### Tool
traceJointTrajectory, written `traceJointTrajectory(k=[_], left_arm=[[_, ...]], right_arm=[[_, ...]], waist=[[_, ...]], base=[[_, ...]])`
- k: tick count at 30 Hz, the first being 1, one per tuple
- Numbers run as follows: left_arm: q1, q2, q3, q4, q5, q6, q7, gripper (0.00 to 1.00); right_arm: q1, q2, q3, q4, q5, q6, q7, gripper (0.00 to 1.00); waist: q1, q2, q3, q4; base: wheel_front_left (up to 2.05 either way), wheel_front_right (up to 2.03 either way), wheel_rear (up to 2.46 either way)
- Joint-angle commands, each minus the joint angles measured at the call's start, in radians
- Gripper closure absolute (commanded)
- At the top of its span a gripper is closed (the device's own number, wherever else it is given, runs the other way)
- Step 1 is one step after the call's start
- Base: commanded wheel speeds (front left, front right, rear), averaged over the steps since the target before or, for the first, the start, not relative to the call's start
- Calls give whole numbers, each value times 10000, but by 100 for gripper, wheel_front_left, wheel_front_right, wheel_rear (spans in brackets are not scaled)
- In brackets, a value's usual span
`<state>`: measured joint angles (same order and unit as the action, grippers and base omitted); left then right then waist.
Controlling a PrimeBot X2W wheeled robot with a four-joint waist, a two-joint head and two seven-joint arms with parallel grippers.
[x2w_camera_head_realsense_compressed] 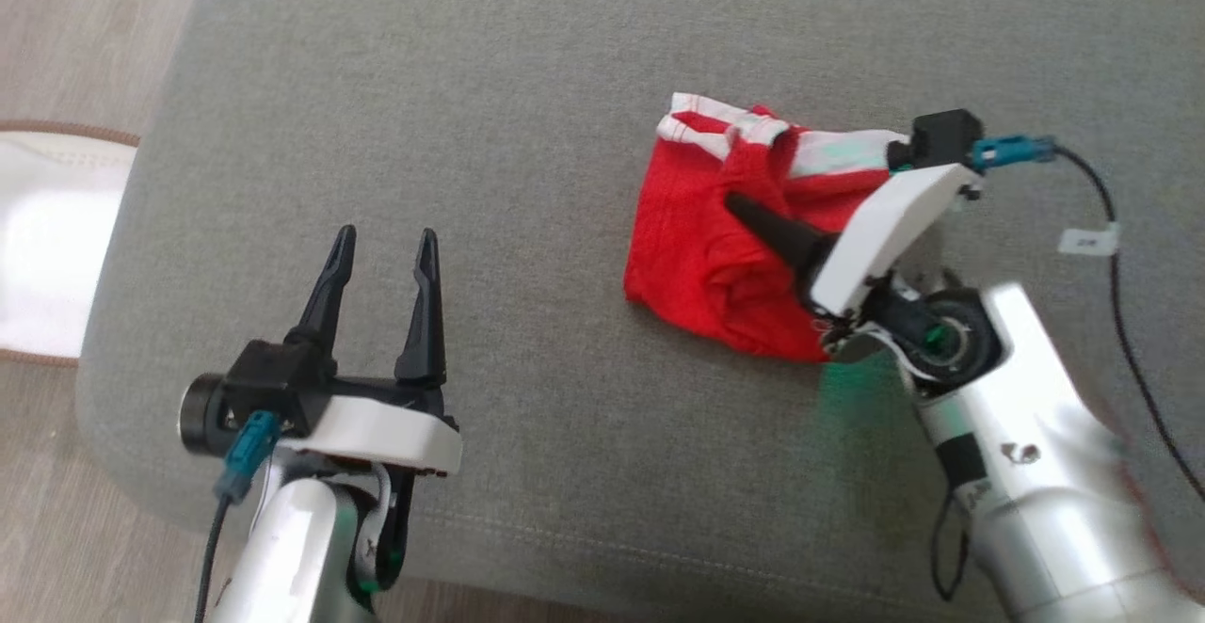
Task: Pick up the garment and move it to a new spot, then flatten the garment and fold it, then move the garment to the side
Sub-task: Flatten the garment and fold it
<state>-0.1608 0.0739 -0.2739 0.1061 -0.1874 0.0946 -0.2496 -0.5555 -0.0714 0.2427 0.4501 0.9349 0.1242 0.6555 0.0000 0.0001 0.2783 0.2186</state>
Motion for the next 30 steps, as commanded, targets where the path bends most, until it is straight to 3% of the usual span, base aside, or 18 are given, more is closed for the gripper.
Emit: traceJointTrajectory(k=[1, 4, 5, 6, 7, 8, 13, 17, 21, 24, 30], left_arm=[[-253, 20, 339, -243, -8, -73, -122, 0], [-283, -23, 337, -210, -12, -93, -122, 0], [-293, -37, 338, -198, -15, -99, -122, 0], [-306, -51, 337, -183, -20, -107, -122, 0], [-318, -62, 336, -162, -16, -111, -122, 0], [-349, -81, 348, -145, -1, -115, -122, 0], [-333, -116, 427, -148, 15, -120, -122, 0], [-288, -129, 511, -149, 54, -116, -122, 0], [-218, -100, 640, -175, 126, -97, -122, 0], [-172, -58, 711, -191, 161, -90, -122, 0], [20, 139, 959, -228, 226, -26, -122, 0]], right_arm=[[-455, 208, 530, -63, 294, 65, -371, 100], [-695, 209, 1093, 416, 623, 65, -1014, 100], [-772, 210, 1270, 558, 708, 65, -1223, 93], [-838, 210, 1432, 694, 792, 65, -1430, 65], [-919, 210, 1594, 774, 785, 65, -1723, 24], [-1054, 210, 1970, 810, 632, 65, -2411, 0], [-1053, 115, 3198, 226, -519, 65, -4660, 0], [-906, -580, 3721, -84, -2195, 65, -6684, 0], [-418, -1129, 3240, -260, -3381, 65, -8039, 0], [-38, -1359, 2772, -423, -3865, 65, -8402, 0], [1687, -1671, 884, -1420, -4988, 65, -8660, 0]], waist=[[0, -1, 69, 102], [0, -1, 104, 163], [0, -1, 110, 176], [0, -1, 114, 191], [0, -1, 121, 199], [0, -1, 144, 194], [0, -1, 137, 68], [0, -1, 82, -117], [0, -1, 0, -394], [0, -1, -61, -549], [0, -1, -290, -1087]], base=[[0, 0, 0], [0, 0, 0], [0, 0, 0], [0, 0, 0], [0, 0, 0], [0, 0, 0], [0, 0, 0], [0, 0, 0], [0, 0, 0], [0, 0, 0], [0, 0, 0]])
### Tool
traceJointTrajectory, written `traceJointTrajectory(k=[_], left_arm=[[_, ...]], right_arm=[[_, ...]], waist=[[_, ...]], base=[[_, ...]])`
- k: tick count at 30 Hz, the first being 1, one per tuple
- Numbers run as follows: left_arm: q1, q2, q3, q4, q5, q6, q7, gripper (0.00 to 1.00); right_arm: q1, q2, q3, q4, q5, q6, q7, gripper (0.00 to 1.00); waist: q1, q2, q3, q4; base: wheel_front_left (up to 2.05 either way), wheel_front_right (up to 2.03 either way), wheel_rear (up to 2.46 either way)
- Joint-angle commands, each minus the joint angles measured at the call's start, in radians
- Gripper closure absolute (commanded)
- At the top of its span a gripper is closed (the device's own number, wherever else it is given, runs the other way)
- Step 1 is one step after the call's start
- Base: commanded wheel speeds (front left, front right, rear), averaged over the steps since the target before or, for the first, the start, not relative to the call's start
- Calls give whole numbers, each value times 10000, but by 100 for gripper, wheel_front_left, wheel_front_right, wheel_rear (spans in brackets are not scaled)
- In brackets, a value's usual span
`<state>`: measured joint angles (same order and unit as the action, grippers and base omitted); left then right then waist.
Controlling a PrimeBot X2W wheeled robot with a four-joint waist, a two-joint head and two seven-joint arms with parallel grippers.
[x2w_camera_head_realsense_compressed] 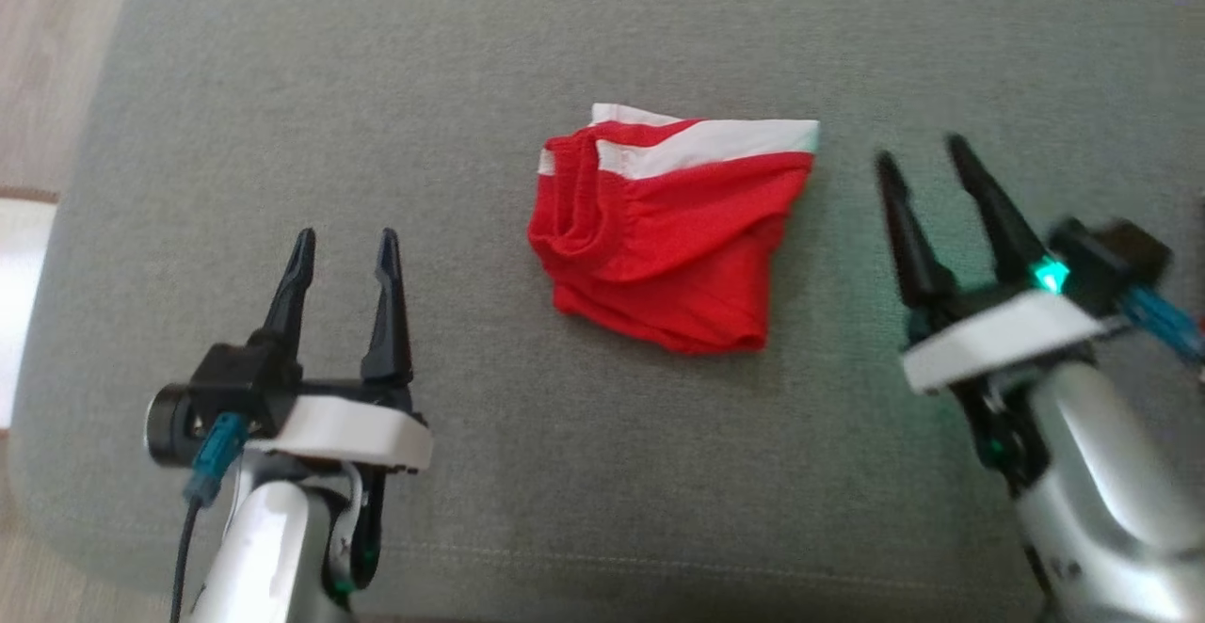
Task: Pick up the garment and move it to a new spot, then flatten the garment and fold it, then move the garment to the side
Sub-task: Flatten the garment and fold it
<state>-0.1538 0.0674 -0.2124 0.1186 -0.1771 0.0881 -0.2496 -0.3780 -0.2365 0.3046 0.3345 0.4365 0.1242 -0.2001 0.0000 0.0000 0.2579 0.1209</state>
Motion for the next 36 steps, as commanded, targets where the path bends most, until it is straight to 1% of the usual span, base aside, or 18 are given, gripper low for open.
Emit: traceJointTrajectory(k=[1, 3, 6, 10, 12, 15, 21, 30, 36], left_arm=[[-20, 241, 380, -359, 130, 53, -122, 0], [46, 311, 460, -368, 126, 77, -122, 0], [169, 417, 524, -364, 133, 101, -122, 0], [362, 569, 567, -374, 124, 112, -114, 0], [475, 637, 568, -373, 121, 115, -86, 0], [687, 731, 563, -356, 126, 139, -19, 0], [1214, 850, 453, -376, 147, 187, 195, 0], [1939, 958, 316, -581, 133, 310, 553, 0], [2186, 1032, 266, -758, 151, 421, 774, 0]], right_arm=[[237, -32, -90, -495, -242, 65, -98, 0], [901, 77, -756, -992, -623, 65, -12, 0], [1852, 412, -1625, -1836, -1139, 65, 230, 0], [2776, 913, -2233, -2899, -1619, 65, 725, 0], [3148, 1064, -2433, -3355, -1876, 65, 984, 0], [3631, 1200, -2568, -3920, -2139, 65, 1314, 0], [4416, 1330, -2691, -4627, -2413, 65, 1865, 0], [5251, 1435, -2776, -5106, -2539, 65, 2364, 0], [5422, 1454, -2783, -5258, -2545, 65, 2477, 0]], waist=[[0, 0, -117, -195], [0, 0, -204, -357], [0, 0, -339, -593], [0, 0, -521, -898], [0, 0, -666, -1005], [0, 0, -967, -1141], [0, 0, -1677, -1299], [0, 0, -2545, -1412], [0, 0, -2715, -1445]], base=[[0, 0, 0], [0, 0, 0], [0, 0, 0], [0, 0, 0], [0, 0, 0], [0, 0, 0], [0, 0, 0], [0, 0, 0], [0, 0, 0]])
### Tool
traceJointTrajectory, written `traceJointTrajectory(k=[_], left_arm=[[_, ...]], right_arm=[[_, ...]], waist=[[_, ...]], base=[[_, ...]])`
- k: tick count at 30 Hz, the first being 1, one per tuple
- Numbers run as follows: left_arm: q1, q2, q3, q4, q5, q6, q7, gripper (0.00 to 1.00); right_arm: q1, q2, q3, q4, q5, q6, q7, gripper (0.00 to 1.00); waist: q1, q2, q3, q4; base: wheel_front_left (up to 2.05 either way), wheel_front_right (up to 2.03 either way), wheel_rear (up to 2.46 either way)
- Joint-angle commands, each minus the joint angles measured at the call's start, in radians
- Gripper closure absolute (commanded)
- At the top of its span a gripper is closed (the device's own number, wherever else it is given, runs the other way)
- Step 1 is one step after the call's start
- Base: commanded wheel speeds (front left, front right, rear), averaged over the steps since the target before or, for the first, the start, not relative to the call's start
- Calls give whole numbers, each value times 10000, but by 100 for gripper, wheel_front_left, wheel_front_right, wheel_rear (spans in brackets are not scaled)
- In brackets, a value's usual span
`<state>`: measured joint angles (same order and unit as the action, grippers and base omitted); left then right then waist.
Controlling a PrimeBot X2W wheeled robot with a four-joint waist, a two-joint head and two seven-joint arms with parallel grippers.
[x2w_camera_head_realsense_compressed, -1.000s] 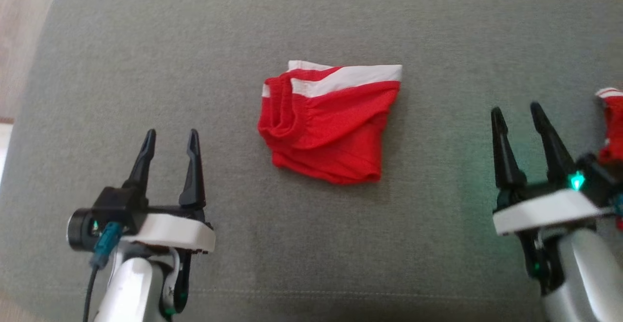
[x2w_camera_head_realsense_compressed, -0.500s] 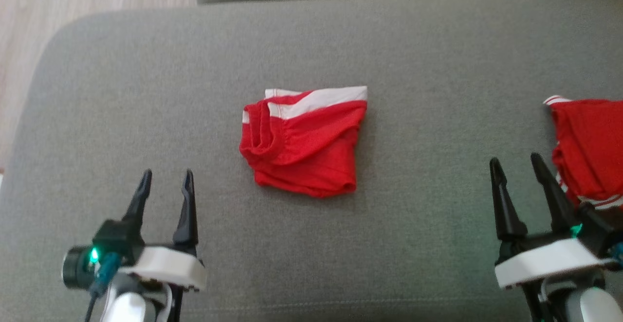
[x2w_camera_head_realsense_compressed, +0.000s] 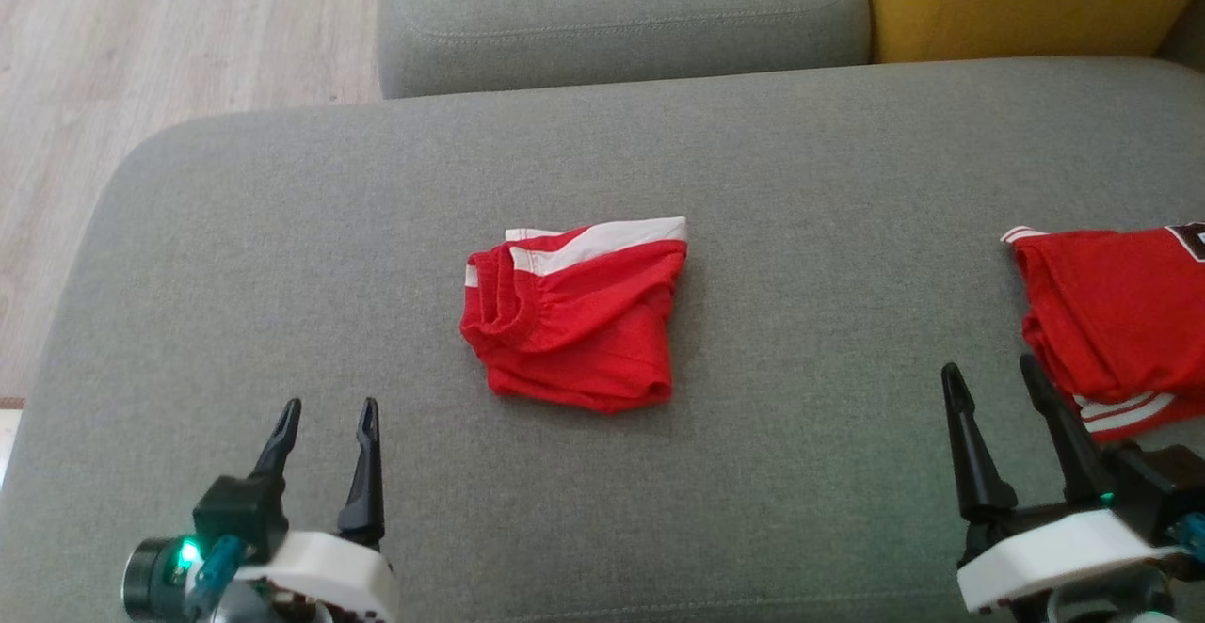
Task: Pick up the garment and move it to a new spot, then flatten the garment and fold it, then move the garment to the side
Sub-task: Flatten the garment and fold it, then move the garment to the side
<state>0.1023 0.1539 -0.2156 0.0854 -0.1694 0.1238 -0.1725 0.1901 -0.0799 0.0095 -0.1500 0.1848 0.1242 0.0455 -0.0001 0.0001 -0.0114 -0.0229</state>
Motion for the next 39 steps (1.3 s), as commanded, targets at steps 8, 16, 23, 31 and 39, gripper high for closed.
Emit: traceJointTrajectory(k=[8, 16, 23, 31, 39], left_arm=[[-355, 222, 301, -585, 65, 171, 52, 0], [-416, 273, 277, -607, 46, 238, 38, 0], [-489, 286, 189, -601, 61, 277, -3, 0], [-944, 353, 62, -752, 171, 236, -190, 0], [-2391, 104, -187, -743, 205, -14, -632, 0]], right_arm=[[-279, -79, 147, -451, -52, 65, 84, 0], [-335, -55, 140, -450, -56, 65, 142, 0], [-352, -23, 101, -440, -48, 65, 215, 0], [-493, -16, -118, -333, -6, 65, 329, 0], [-2458, -434, -29, 1360, -23, 65, 552, 0]], waist=[[1, -1, -48, -16], [1, -1, -17, -1], [1, -1, 23, 64], [1, -1, 467, 499], [1, -1, 1920, 1782]], base=[[0, 0, 0], [0, 0, 0], [0, 0, 0], [0, 0, 0], [0, 0, 0]])
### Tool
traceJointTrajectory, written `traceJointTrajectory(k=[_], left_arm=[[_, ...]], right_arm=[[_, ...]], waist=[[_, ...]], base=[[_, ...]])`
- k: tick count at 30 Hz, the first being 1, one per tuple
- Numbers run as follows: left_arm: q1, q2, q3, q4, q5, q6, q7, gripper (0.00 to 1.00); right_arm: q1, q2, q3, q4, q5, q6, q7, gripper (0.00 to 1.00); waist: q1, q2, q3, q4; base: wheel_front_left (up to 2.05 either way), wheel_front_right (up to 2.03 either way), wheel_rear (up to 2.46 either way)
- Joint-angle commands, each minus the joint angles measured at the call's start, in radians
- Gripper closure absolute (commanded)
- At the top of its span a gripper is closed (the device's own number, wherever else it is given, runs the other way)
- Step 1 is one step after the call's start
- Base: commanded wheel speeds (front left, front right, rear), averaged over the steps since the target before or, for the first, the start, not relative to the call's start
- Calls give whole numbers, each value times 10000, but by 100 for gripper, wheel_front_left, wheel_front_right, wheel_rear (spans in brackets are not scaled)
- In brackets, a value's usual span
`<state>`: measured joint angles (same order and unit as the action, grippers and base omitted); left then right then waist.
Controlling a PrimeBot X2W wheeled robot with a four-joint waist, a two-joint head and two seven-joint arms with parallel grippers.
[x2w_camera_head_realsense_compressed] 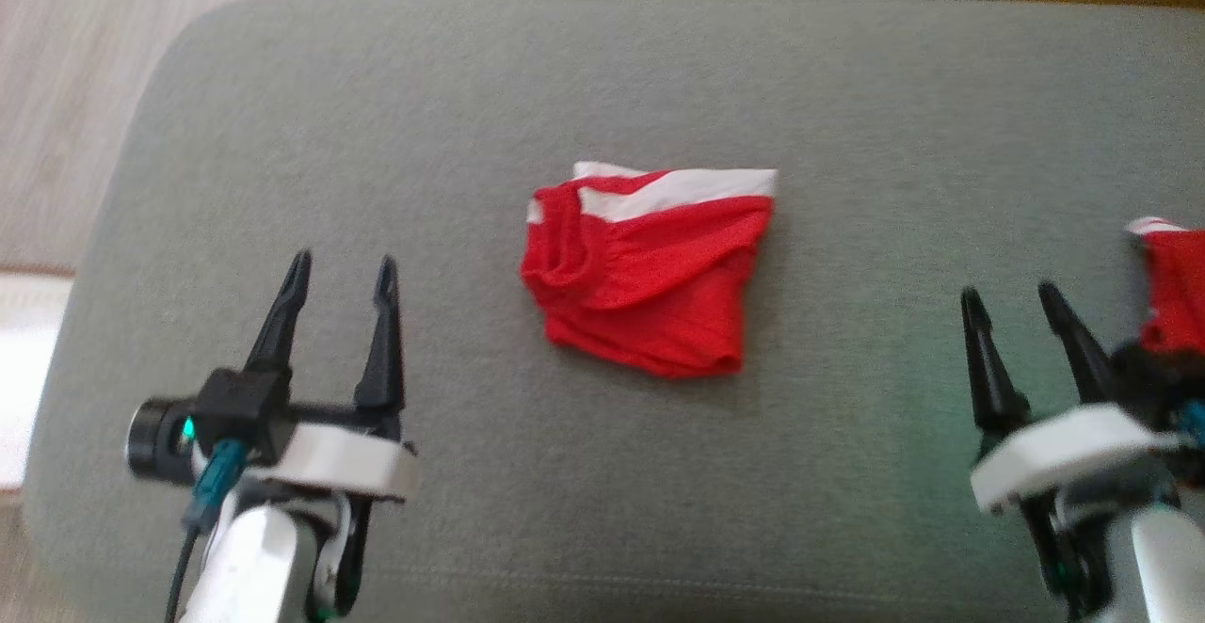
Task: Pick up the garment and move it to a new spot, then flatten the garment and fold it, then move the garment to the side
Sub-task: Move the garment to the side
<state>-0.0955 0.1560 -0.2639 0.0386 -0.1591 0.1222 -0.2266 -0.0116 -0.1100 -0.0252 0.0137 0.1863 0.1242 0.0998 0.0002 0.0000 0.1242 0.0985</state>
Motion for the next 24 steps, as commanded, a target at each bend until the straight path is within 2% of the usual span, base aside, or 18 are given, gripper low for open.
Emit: traceJointTrajectory(k=[1, 9, 14, 19, 20, 21, 22, 24], left_arm=[[-551, 29, 258, -229, 82, -45, -137, 0], [-1197, -345, 24, 149, 2, -293, -324, 0], [-1365, -521, -27, 281, 8, -373, -347, 0], [-1342, -596, 19, 266, 96, -457, -349, 0], [-1334, -607, 40, 263, 111, -468, -350, 0], [-1327, -617, 63, 258, 125, -478, -350, 0], [-1325, -628, 88, 251, 139, -487, -350, 0], [-1327, -648, 134, 240, 173, -501, -350, 0]], right_arm=[[-735, -140, 422, 19, -14, 65, 44, 0], [-2619, -21, 1534, 2152, 399, 65, 716, 0], [-3346, 147, 1959, 3176, 794, 65, 2038, 0], [-3468, 277, 1985, 3470, 1304, 65, 3514, 1], [-3463, 300, 1947, 3407, 1435, 65, 3701, 39], [-3471, 289, 1965, 3317, 1444, 65, 3857, 83], [-3454, 290, 1941, 3260, 1485, 65, 4054, 100], [-3490, 235, 1902, 3008, 1459, 65, 4156, 100]], waist=[[-2, 0, 710, 730], [-2, 0, 1333, 1645], [-2, 0, 1489, 1930], [-2, 0, 1531, 2006], [-2, 0, 1530, 2005], [-2, 0, 1535, 2000], [-2, 0, 1540, 1993], [-2, 0, 1552, 1979]], base=[[0, 0, 0], [0, 0, 0], [0, 0, 0], [0, 0, 0], [0, 0, 0], [0, 0, 0], [0, 0, 0], [0, 0, 0]])
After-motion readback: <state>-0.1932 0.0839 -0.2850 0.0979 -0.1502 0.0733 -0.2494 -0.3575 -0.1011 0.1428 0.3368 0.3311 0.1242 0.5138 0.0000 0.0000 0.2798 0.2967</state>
